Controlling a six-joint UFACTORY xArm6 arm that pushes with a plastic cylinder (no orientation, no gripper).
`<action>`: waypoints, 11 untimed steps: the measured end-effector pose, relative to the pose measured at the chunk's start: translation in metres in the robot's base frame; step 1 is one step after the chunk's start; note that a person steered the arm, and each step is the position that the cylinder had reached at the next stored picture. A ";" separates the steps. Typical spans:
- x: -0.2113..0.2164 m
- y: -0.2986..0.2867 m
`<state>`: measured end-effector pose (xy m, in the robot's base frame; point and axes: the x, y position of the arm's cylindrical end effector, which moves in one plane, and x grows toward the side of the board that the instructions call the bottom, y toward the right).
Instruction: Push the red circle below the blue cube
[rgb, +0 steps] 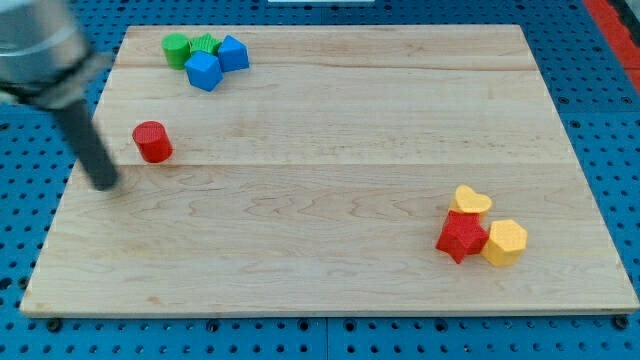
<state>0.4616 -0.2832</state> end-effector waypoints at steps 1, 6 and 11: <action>-0.029 -0.021; -0.060 0.028; -0.022 -0.001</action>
